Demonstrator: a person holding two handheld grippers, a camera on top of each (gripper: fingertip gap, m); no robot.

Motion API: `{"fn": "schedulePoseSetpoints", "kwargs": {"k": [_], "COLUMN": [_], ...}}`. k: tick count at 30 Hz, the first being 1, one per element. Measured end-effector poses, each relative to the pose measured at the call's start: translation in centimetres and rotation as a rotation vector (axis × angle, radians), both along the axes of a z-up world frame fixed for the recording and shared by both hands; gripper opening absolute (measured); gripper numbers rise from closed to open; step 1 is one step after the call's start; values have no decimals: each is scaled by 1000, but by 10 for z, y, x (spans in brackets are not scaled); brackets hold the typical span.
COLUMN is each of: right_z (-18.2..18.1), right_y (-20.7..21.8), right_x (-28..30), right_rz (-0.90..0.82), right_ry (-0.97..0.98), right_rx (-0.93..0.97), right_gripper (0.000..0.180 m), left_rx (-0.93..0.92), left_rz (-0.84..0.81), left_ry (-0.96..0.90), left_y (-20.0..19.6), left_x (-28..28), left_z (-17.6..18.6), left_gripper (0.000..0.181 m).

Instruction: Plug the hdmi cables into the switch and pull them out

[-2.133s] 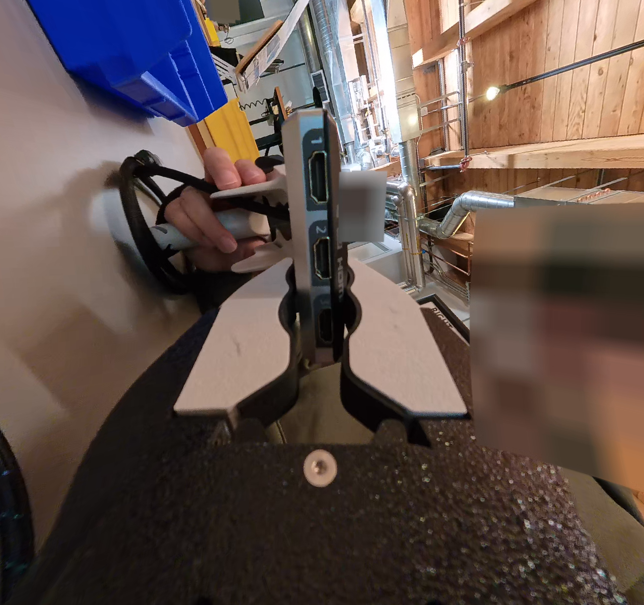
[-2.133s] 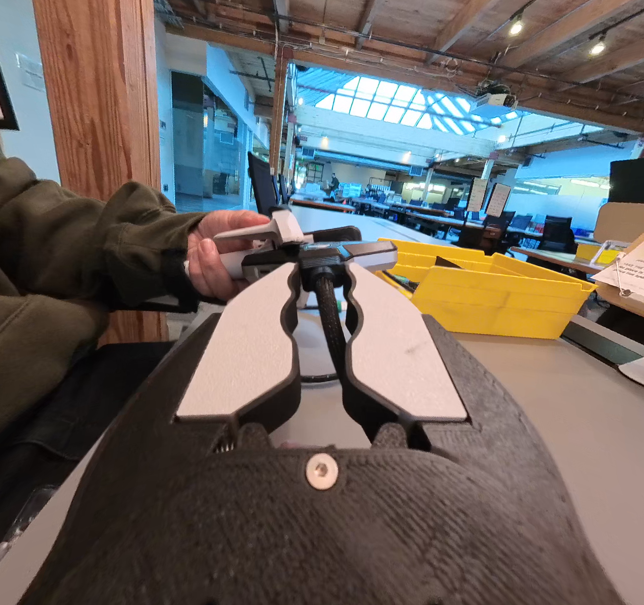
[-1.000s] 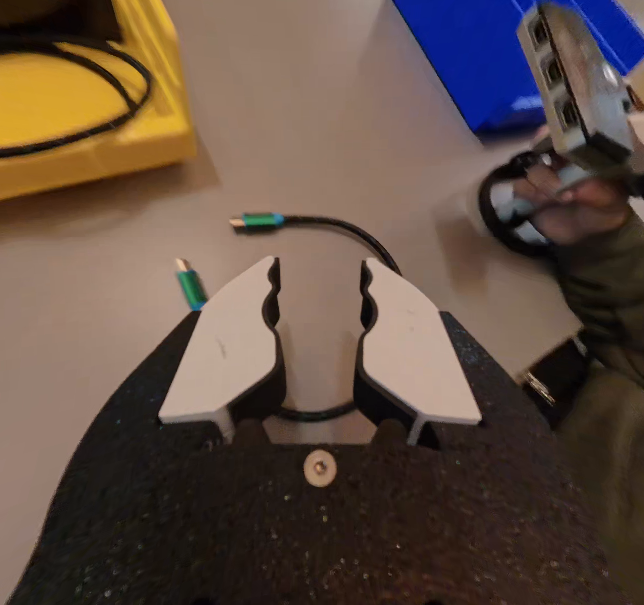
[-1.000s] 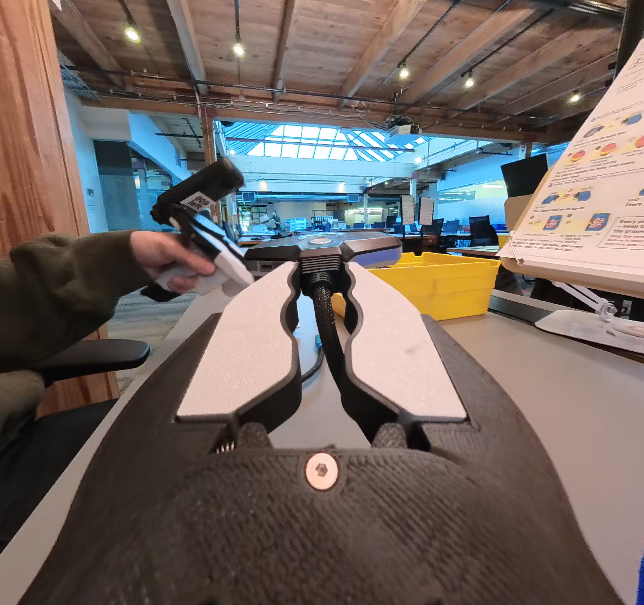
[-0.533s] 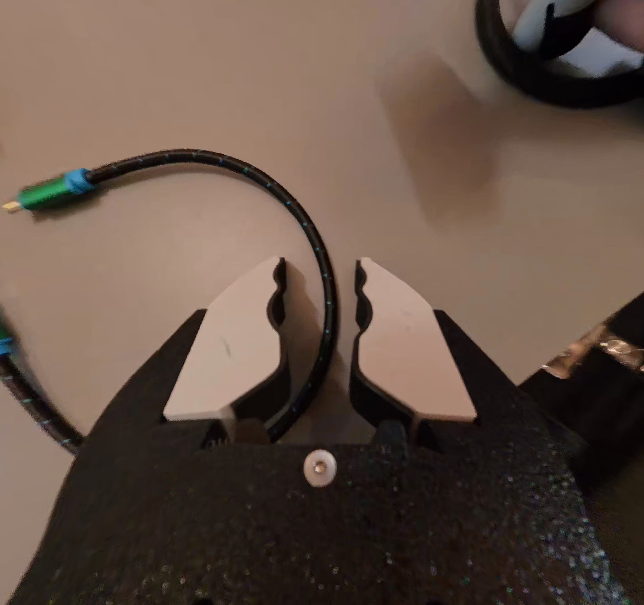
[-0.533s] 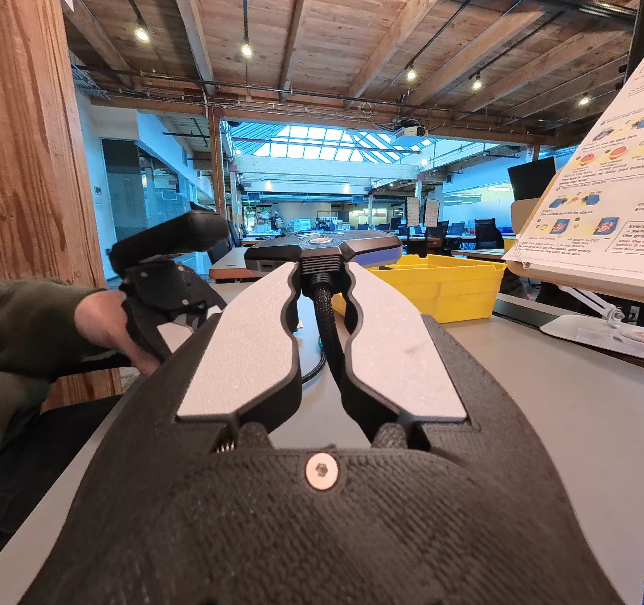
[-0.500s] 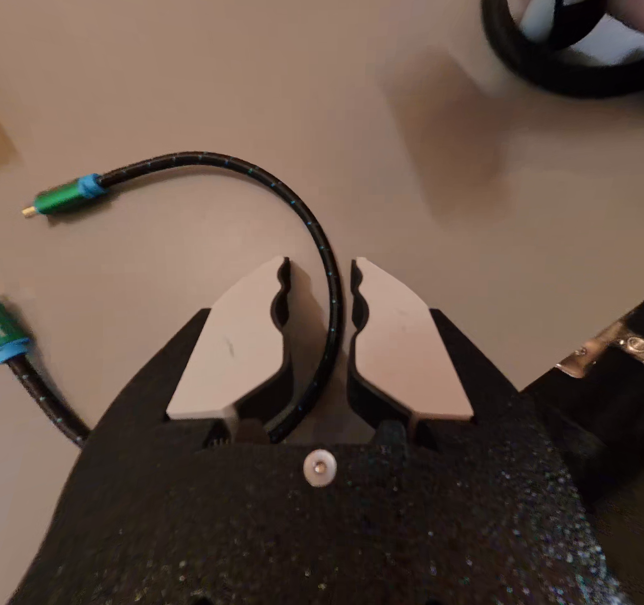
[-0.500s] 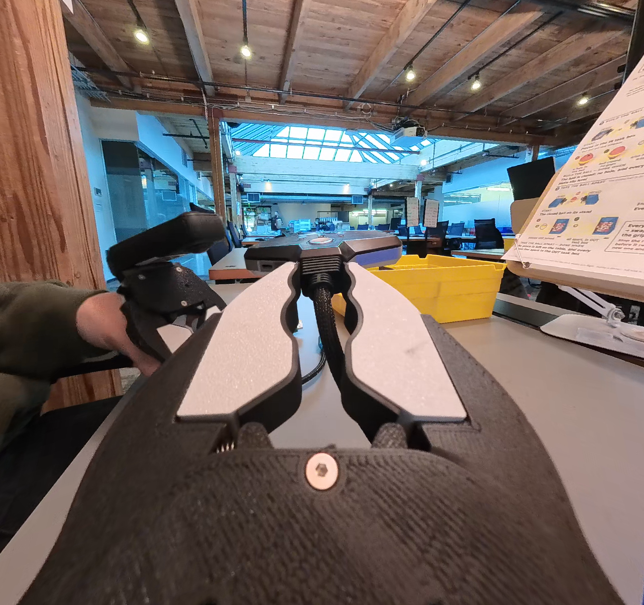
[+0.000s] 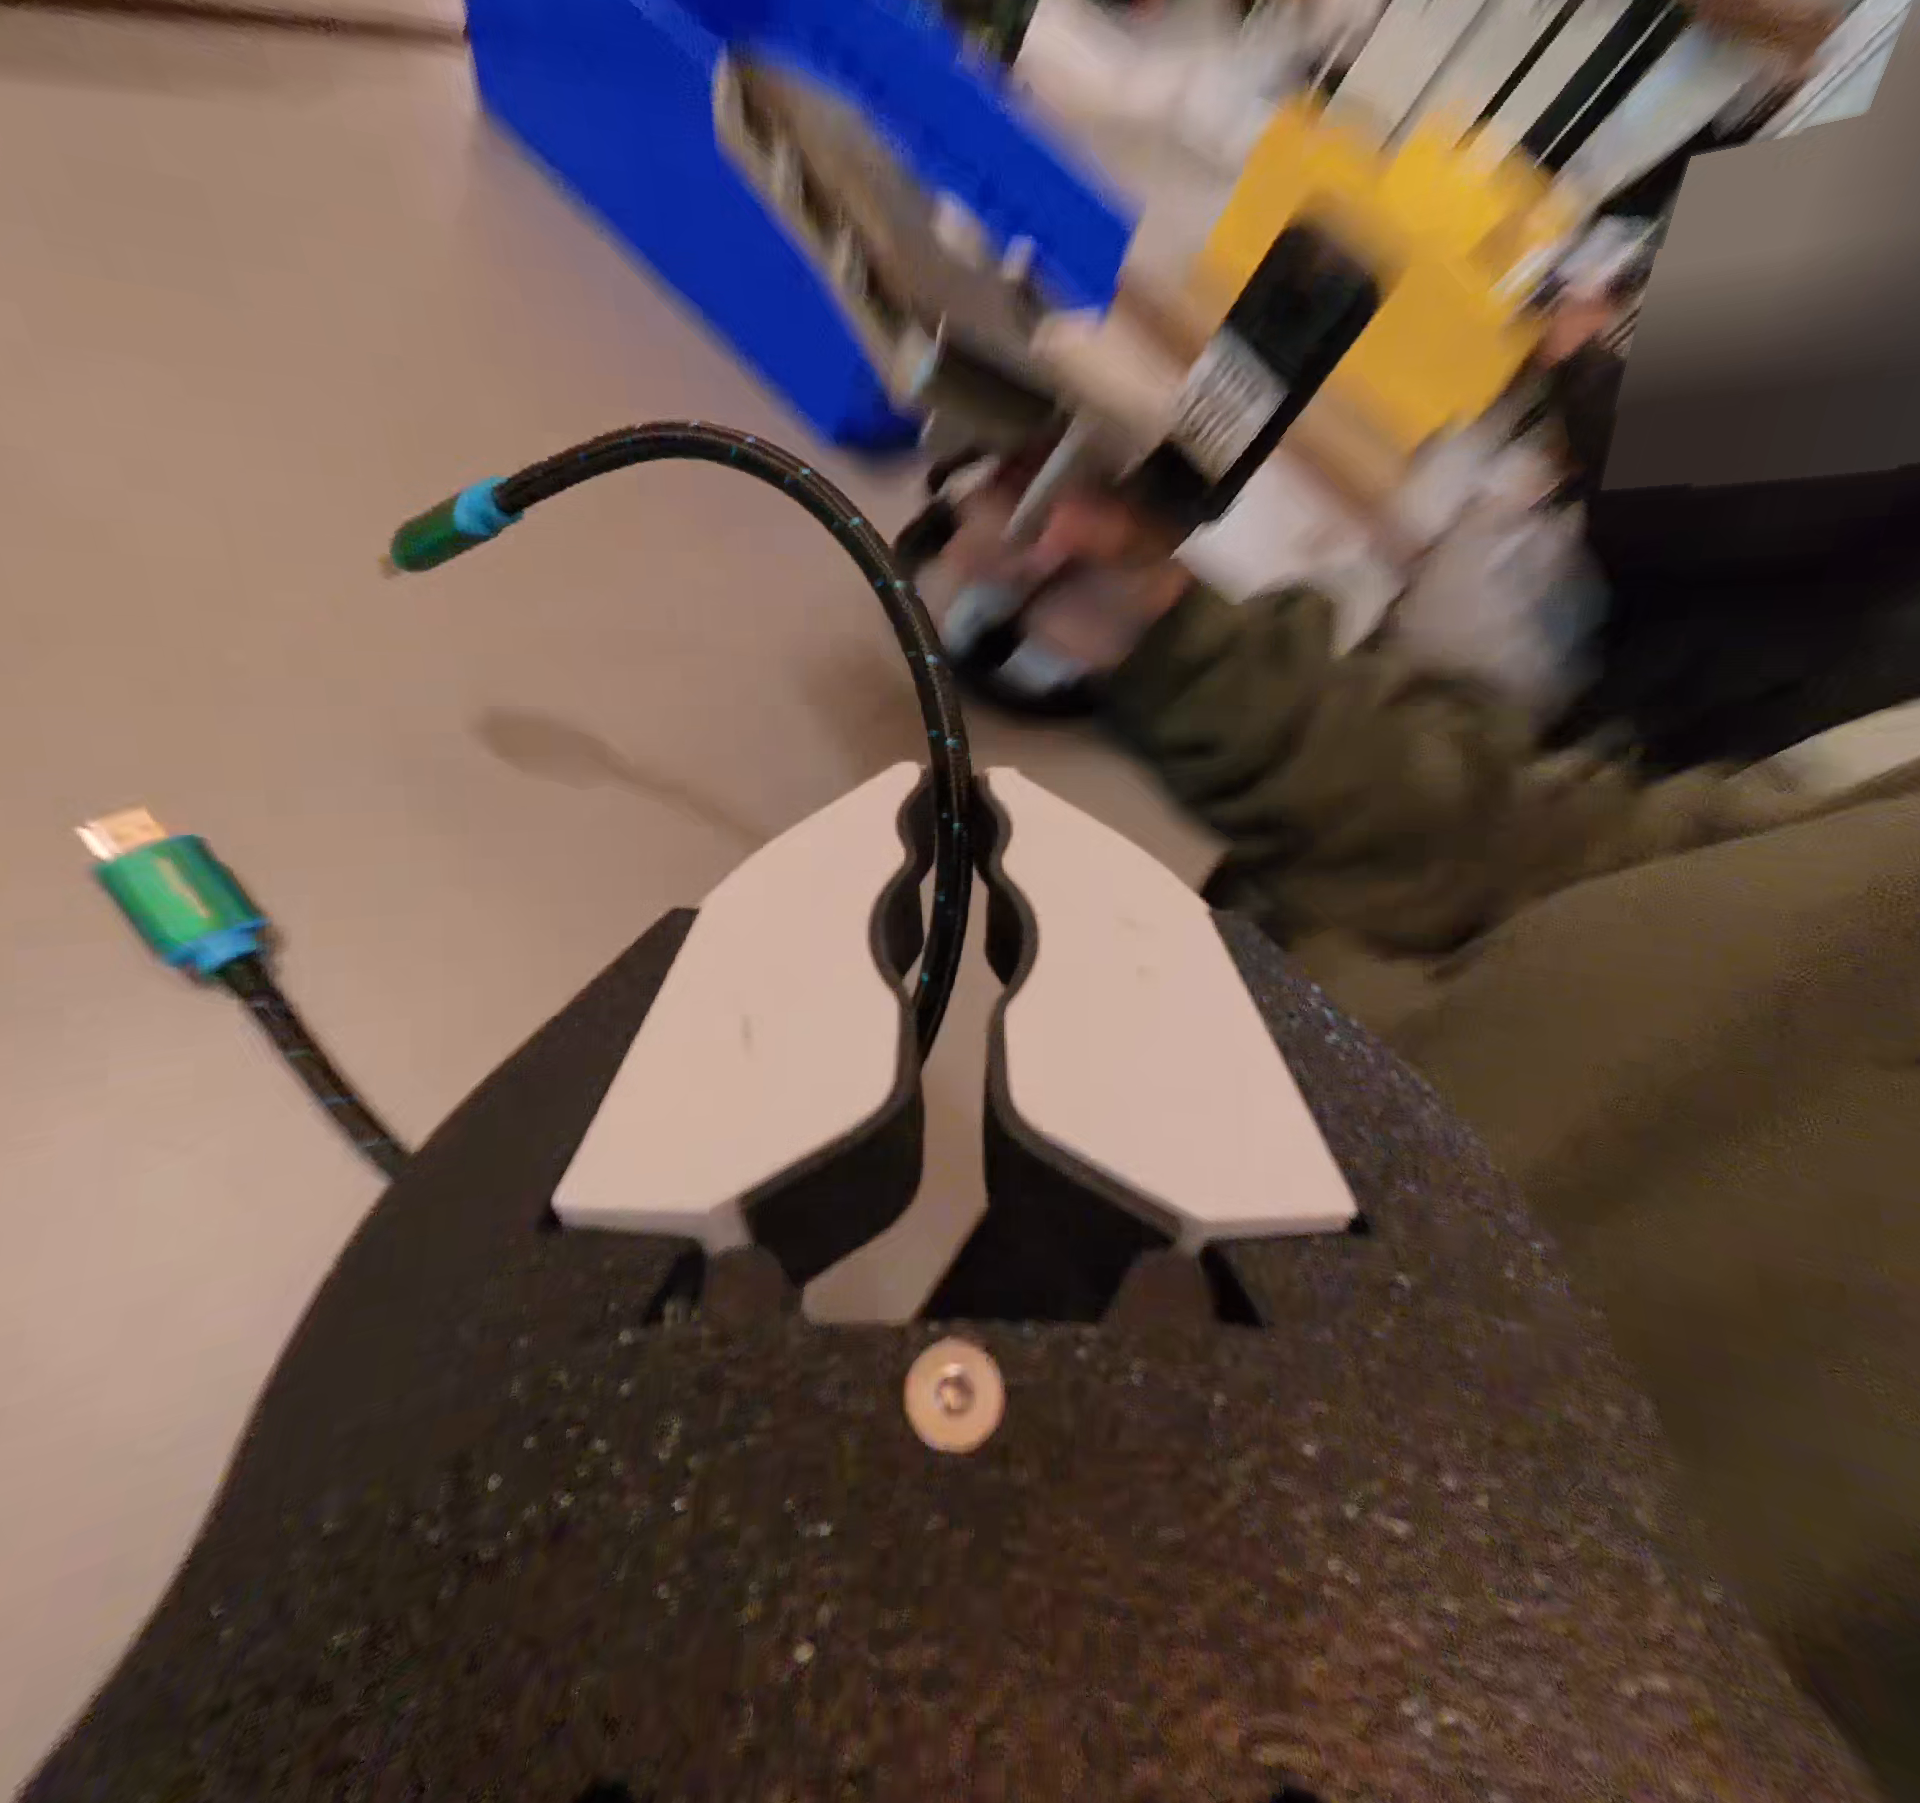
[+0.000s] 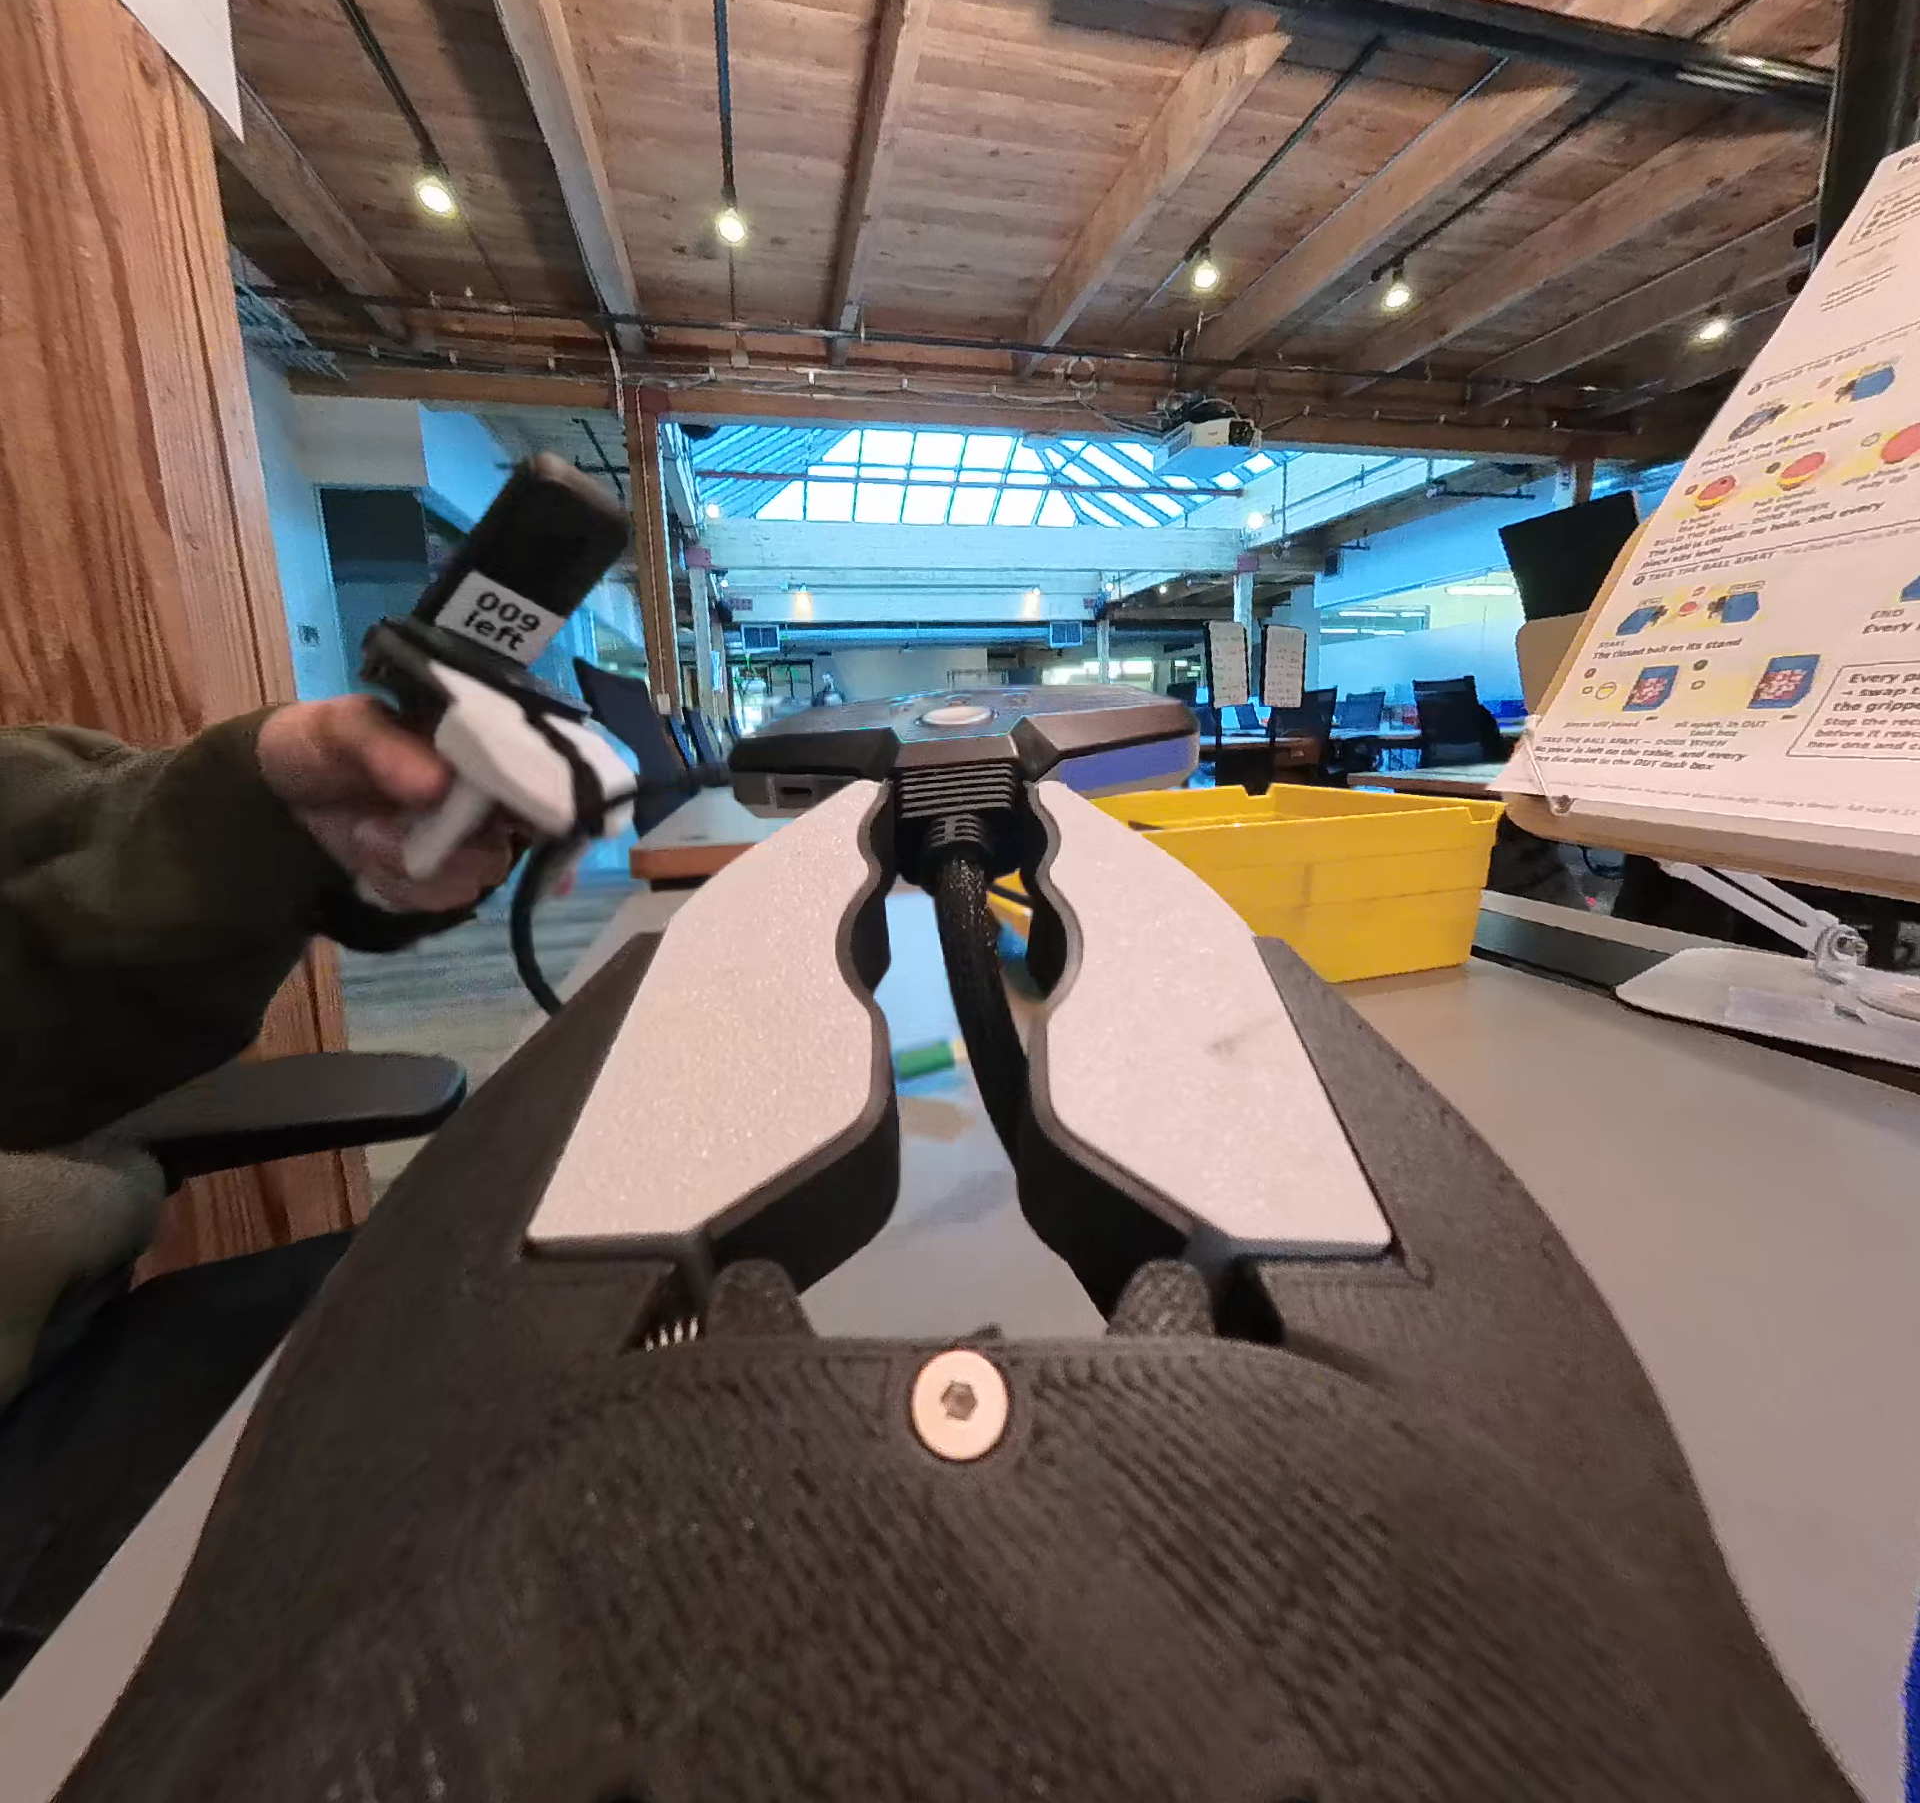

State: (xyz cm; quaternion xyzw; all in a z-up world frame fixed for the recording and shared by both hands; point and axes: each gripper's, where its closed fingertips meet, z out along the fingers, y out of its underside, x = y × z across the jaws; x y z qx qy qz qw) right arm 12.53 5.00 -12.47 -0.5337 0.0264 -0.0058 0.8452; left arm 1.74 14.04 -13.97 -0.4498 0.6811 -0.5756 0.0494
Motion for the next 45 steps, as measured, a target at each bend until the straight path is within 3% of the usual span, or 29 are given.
{"fn": "schedulePoseSetpoints", "kwargs": {"k": [1,4,6,10,15,21,23,27,31,34,41,45], "right_z": [2,4,4,3,2,2,2,2,2,2,2,2], "right_y": [-2,-6,-6,-5,-4,-4,-4,-4,-4,-4,-4,-4], "right_x": [1,5,5,4,4,4,4,4,4,4,3,4], "right_rz": [1,-7,-7,-5,-5,-4,-3,-2,1,1,5,9], "right_ry": [11,32,30,28,20,20,20,19,19,18,17,18], "right_rx": [19,44,40,33,22,24,22,22,23,24,24,26], "right_gripper": [22,22,22,22,22,22,22,22,22,22,22,22], "left_rx": [-136,-574,-614,-442,-157,240,458,821,970,1072,1175,1197], "left_rz": [-9,-41,-3,160,255,225,258,320,289,262,128,108], "left_ry": [5,75,143,294,356,395,374,216,-134,-270,-270,-264], "left_y": [6,41,68,99,111,113,125,143,126,123,125,129], "left_x": [-3,-6,0,15,17,7,9,28,71,100,135,144], "left_z": [21,62,43,-29,-82,-106,-112,-101,-75,-74,-111,-120], "left_gripper": [6,6,6,7,9,18,34,41,47,52,60,47]}}
